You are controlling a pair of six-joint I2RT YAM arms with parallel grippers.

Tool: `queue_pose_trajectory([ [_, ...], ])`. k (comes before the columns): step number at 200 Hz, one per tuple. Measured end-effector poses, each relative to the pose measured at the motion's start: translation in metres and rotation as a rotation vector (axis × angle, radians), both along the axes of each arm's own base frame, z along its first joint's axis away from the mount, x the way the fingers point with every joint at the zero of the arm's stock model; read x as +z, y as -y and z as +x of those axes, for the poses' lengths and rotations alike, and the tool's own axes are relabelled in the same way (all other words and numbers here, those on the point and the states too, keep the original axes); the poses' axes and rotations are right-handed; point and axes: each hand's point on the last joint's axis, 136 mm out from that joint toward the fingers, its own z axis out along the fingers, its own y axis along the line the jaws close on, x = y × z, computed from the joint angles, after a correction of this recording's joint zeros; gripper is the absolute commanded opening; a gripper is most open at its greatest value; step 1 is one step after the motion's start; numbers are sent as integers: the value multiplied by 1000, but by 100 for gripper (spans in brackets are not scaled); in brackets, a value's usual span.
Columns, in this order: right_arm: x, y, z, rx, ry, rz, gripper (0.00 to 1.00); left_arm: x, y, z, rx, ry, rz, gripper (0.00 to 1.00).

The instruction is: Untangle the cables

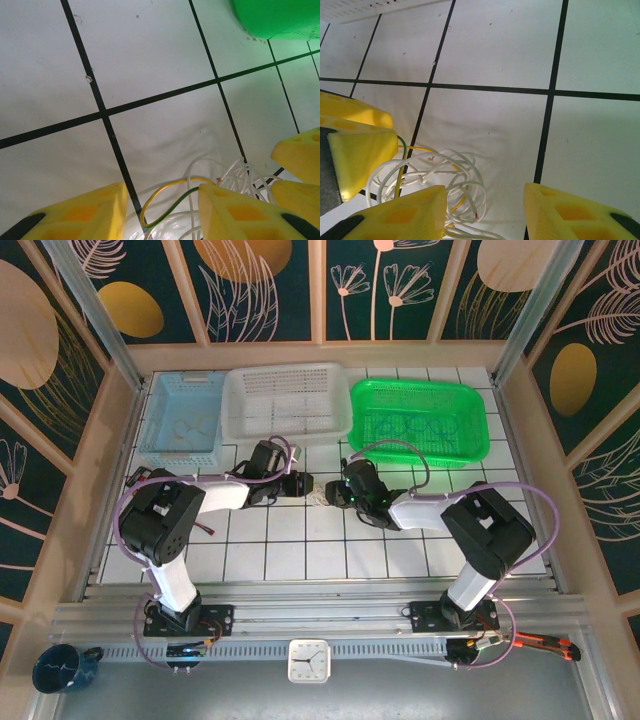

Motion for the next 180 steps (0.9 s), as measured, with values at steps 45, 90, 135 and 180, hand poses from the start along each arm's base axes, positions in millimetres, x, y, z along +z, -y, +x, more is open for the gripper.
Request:
queue_pose_trajectory([
  [45, -4, 1, 0, -2, -5, -5, 45, 0, 1, -3, -2, -8, -19, 48],
  [90, -4, 1, 1, -4, -4, -4, 44, 0, -2, -11, 6, -15, -37, 38],
  [135, -6, 2, 1, -5, -9, -8, 44, 4, 0, -9, 12, -4, -57, 31],
  [180, -11, 2, 1, -6, -17, -15, 44, 6, 3, -6, 11, 7, -77, 15],
])
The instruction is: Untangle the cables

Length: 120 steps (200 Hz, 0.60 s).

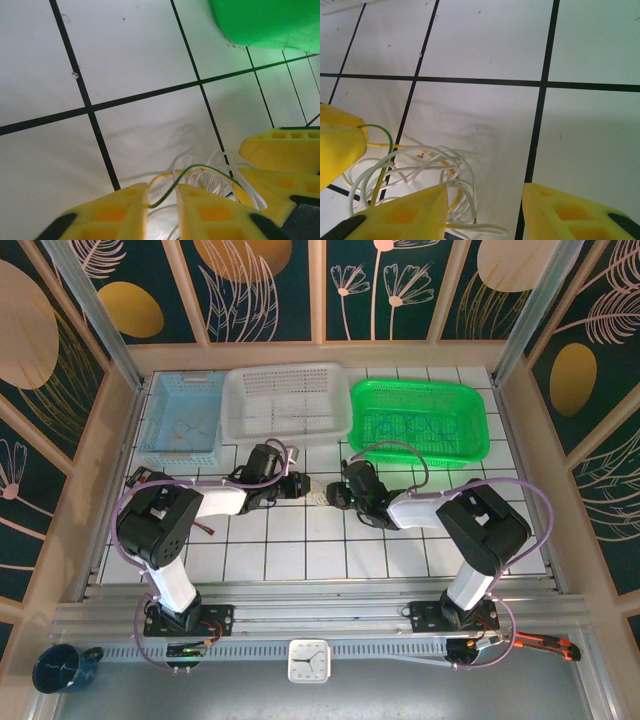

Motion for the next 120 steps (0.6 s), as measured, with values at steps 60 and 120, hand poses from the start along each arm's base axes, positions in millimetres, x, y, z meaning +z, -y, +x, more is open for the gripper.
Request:
queue_pose_trajectory([
  [60, -8, 2, 0, -4, -15, -13, 43, 0, 1, 0, 0, -2, -7, 0],
  [120, -14, 4, 4, -15, -18, -13, 43, 65, -5, -4, 39, 119, -104, 0],
])
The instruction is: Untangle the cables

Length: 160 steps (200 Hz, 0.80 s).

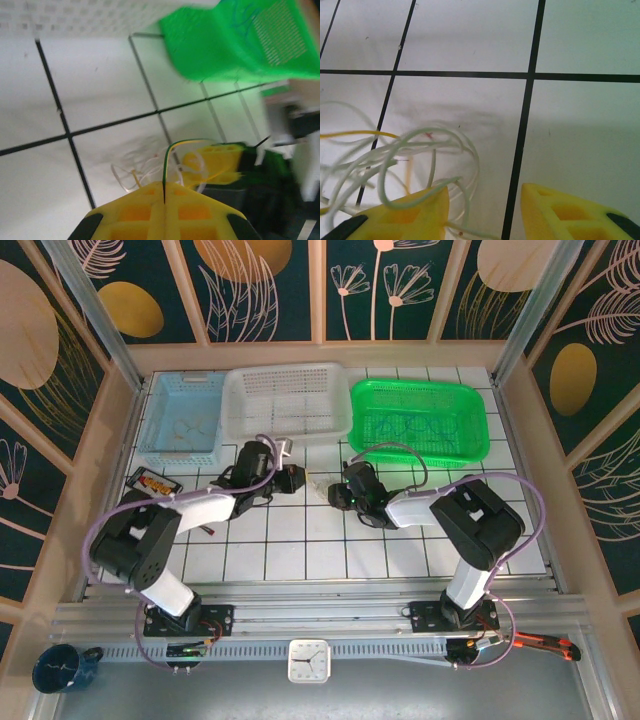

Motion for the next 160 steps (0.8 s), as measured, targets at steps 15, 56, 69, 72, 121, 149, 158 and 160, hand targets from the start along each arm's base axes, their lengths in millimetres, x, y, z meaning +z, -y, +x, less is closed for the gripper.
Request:
queue_pose_trajectory([
  [15, 0, 0, 0, -1, 3, 3, 43, 22, -2, -2, 18, 45, -46, 0],
  [56, 0, 0, 0, -4, 9, 12, 43, 64, -11, -12, 51, 130, -152, 0],
  [69, -1, 0, 0, -3, 9, 12, 42, 78, -14, -14, 65, 159, -185, 0],
  [72, -1, 0, 0, -3, 9, 12, 42, 80, -15, -15, 69, 167, -190, 0],
  [121, -1, 0, 0, -4, 11, 14, 43, 132, -28, -27, 115, 285, -336, 0],
  [149, -1, 0, 0, -4, 11, 15, 43, 157, -33, -31, 130, 339, -398, 0],
  [158, -1, 0, 0, -4, 11, 15, 43, 162, -34, -32, 133, 350, -409, 0],
  [160, -1, 0, 0, -4, 11, 15, 43, 162, -34, -32, 133, 350, -411, 0],
])
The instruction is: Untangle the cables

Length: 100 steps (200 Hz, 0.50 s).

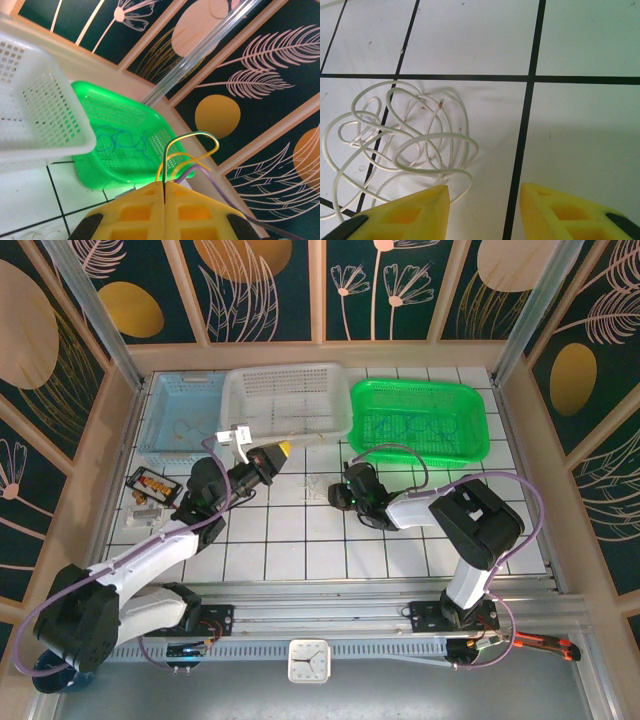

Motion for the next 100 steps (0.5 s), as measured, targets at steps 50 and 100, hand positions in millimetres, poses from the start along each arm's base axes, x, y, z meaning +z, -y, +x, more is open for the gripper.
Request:
queue_pose_trajectory([
  [50, 12, 1, -5, 9, -9, 10, 45, -1, -1, 0, 6, -1, -5, 0],
  [100, 101, -1, -2, 13, 122, 133, 48, -19, -5, -1, 25, -32, 14, 0],
])
